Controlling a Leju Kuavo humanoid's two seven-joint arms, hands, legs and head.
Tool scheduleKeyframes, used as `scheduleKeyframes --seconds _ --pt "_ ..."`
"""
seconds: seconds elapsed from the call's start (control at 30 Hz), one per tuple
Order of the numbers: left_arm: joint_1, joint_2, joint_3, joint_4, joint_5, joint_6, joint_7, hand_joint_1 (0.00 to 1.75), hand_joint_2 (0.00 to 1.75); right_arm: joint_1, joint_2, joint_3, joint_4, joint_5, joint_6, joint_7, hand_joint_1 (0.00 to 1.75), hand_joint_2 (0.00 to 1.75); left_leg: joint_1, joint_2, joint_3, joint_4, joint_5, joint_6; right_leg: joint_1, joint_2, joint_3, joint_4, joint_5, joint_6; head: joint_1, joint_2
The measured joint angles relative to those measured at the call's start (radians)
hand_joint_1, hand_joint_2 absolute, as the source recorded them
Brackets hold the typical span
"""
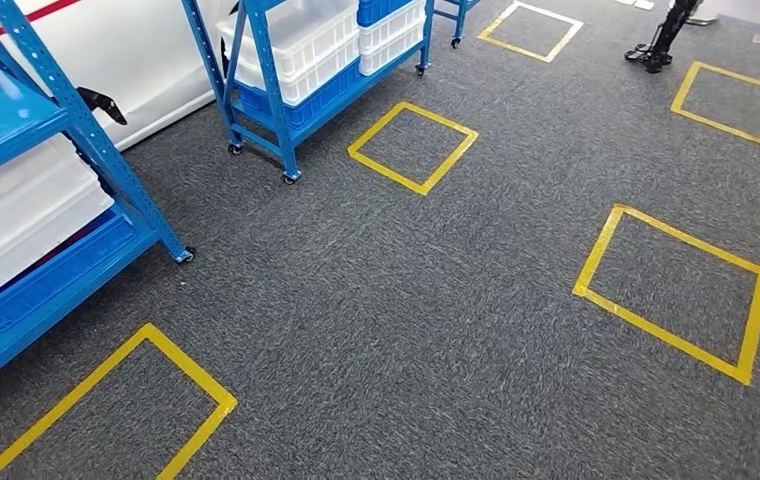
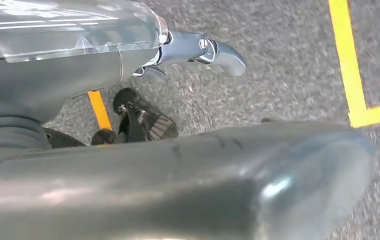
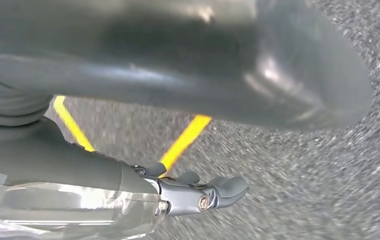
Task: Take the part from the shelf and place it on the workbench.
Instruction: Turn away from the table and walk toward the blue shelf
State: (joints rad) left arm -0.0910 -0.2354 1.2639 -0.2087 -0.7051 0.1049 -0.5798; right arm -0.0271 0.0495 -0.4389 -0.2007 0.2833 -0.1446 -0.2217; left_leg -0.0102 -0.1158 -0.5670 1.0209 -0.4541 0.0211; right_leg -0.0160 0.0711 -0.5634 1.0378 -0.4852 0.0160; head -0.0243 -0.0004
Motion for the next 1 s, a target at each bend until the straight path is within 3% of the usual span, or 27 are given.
scheduleKeyframes --seconds 0.07,0.13,0.2,0.27,0.3,0.33,0.43,0.5,0.57,0.6,0.67,0.73,0.77,0.8,0.83,0.87,0.93,1.0 --pt "0.001 0.000 -0.004 0.000 0.006 0.005 0.004 0.00 0.00 -0.006 0.002 0.000 0.000 0.009 0.005 -0.001 0.00 0.00 0.002 -0.013 -0.004 -0.002 0.000 -0.011 -0.001 -0.020 0.005 -0.009 0.002 -0.007 0.000 0.000" --pt "0.002 0.001 -0.006 -0.001 0.010 -0.006 0.006 0.00 0.00 -0.007 0.005 0.000 0.000 0.015 0.011 -0.002 0.00 0.00 0.001 0.025 -0.017 0.028 -0.022 -0.023 -0.005 -0.044 0.012 -0.020 0.005 -0.018 0.000 0.000" --pt "0.000 0.002 -0.006 -0.001 0.016 -0.025 0.005 0.00 0.00 -0.003 0.007 0.000 0.000 0.019 0.013 -0.003 0.00 0.00 0.003 0.084 -0.065 0.133 -0.082 -0.035 -0.005 -0.070 0.018 -0.025 0.004 -0.027 -0.001 0.000" --pt "0.000 0.002 -0.007 -0.001 0.024 -0.045 -0.001 0.00 0.00 0.000 0.007 0.000 0.000 0.024 0.013 -0.003 0.00 0.00 0.012 0.104 -0.129 0.259 -0.132 -0.045 -0.004 -0.098 0.020 -0.025 -0.001 -0.030 -0.001 0.000" --pt "0.002 0.002 -0.007 -0.001 0.027 -0.055 -0.005 0.00 0.00 0.000 0.007 0.000 0.000 0.025 0.013 -0.003 0.00 0.00 0.016 0.107 -0.143 0.283 -0.131 -0.049 -0.004 -0.111 0.022 -0.024 -0.003 -0.029 -0.001 0.000" --pt "0.004 0.002 -0.007 -0.001 0.028 -0.063 -0.010 0.00 0.00 0.000 0.007 0.000 0.000 0.026 0.013 -0.004 0.00 0.00 0.019 0.112 -0.136 0.265 -0.110 -0.053 -0.005 -0.123 0.026 -0.024 -0.006 -0.027 -0.001 0.000" --pt "0.006 0.004 -0.007 -0.001 0.025 -0.070 -0.025 0.00 0.00 -0.001 0.008 -0.001 0.000 0.028 0.013 -0.005 0.00 0.00 0.019 0.162 -0.036 0.064 -0.012 -0.049 -0.005 -0.156 0.043 -0.023 -0.020 -0.015 -0.001 0.000" --pt "0.006 0.006 -0.007 -0.001 0.025 -0.069 -0.028 0.00 0.00 -0.003 0.008 -0.002 0.000 0.030 0.013 -0.006 0.00 0.00 0.012 0.181 -0.006 0.002 0.002 -0.035 -0.001 -0.173 0.051 -0.023 -0.027 -0.003 -0.001 0.000" --pt "0.008 0.007 -0.007 -0.001 0.025 -0.068 -0.029 0.00 0.00 -0.009 0.008 -0.003 0.000 0.032 0.013 -0.006 0.00 0.00 0.010 0.159 -0.005 -0.002 0.002 -0.020 0.001 -0.189 0.059 -0.026 -0.031 0.009 -0.001 0.000" --pt "0.010 0.007 -0.007 -0.001 0.024 -0.068 -0.030 0.00 0.00 -0.011 0.008 -0.004 0.000 0.033 0.013 -0.007 0.00 0.00 0.011 0.149 -0.002 -0.008 0.004 -0.014 -0.001 -0.181 0.063 -0.024 -0.037 0.015 -0.001 0.000" --pt "0.010 0.008 -0.007 -0.001 0.023 -0.067 -0.031 0.00 0.00 -0.012 0.008 -0.005 -0.001 0.035 0.013 -0.008 0.00 0.00 0.017 0.128 0.007 -0.020 0.011 -0.001 -0.006 -0.133 0.045 0.029 -0.075 0.022 -0.001 0.000" --pt "0.008 0.008 -0.007 -0.001 0.020 -0.064 -0.030 0.00 0.00 -0.009 0.008 -0.005 0.000 0.039 0.014 -0.009 0.00 0.00 0.016 0.107 0.007 -0.023 0.012 0.007 -0.007 -0.085 -0.019 0.158 -0.140 0.023 0.000 0.000" --pt "0.007 0.009 -0.007 -0.001 0.018 -0.063 -0.027 0.00 0.00 -0.007 0.008 -0.006 0.000 0.041 0.015 -0.011 0.00 0.00 0.014 0.094 0.007 -0.022 0.012 0.008 -0.007 -0.077 -0.053 0.219 -0.160 0.023 0.000 0.000" --pt "0.008 0.009 -0.007 -0.001 0.015 -0.065 -0.023 0.00 0.00 -0.006 0.008 -0.006 0.000 0.044 0.016 -0.014 0.00 0.00 0.013 0.080 0.008 -0.022 0.012 0.009 -0.007 -0.075 -0.076 0.254 -0.161 0.022 0.000 0.000" --pt "0.010 0.010 -0.008 -0.001 0.013 -0.068 -0.018 0.00 0.00 -0.004 0.008 -0.006 0.000 0.047 0.017 -0.017 0.00 0.00 0.013 0.066 0.009 -0.021 0.011 0.009 -0.007 -0.073 -0.081 0.249 -0.140 0.021 0.000 0.000" --pt "0.012 0.011 -0.009 -0.001 0.010 -0.073 -0.013 0.00 0.00 -0.004 0.008 -0.006 0.000 0.051 0.018 -0.020 0.00 0.00 0.013 0.051 0.011 -0.019 0.010 0.007 -0.007 -0.069 -0.068 0.206 -0.101 0.020 0.000 0.000" --pt "0.014 0.012 -0.011 -0.001 0.009 -0.084 -0.005 0.00 0.00 -0.002 0.008 -0.006 0.001 0.059 0.019 -0.023 0.00 0.00 0.012 0.025 0.012 -0.011 0.005 0.000 -0.009 -0.036 -0.017 0.070 -0.025 0.014 0.000 0.000" --pt "0.014 0.014 -0.014 -0.001 0.008 -0.094 -0.003 0.00 0.00 -0.003 0.008 -0.006 0.002 0.063 0.021 -0.023 0.00 0.00 0.012 0.004 0.006 -0.005 0.001 -0.010 -0.008 -0.008 0.012 -0.004 -0.001 0.010 0.000 0.000"
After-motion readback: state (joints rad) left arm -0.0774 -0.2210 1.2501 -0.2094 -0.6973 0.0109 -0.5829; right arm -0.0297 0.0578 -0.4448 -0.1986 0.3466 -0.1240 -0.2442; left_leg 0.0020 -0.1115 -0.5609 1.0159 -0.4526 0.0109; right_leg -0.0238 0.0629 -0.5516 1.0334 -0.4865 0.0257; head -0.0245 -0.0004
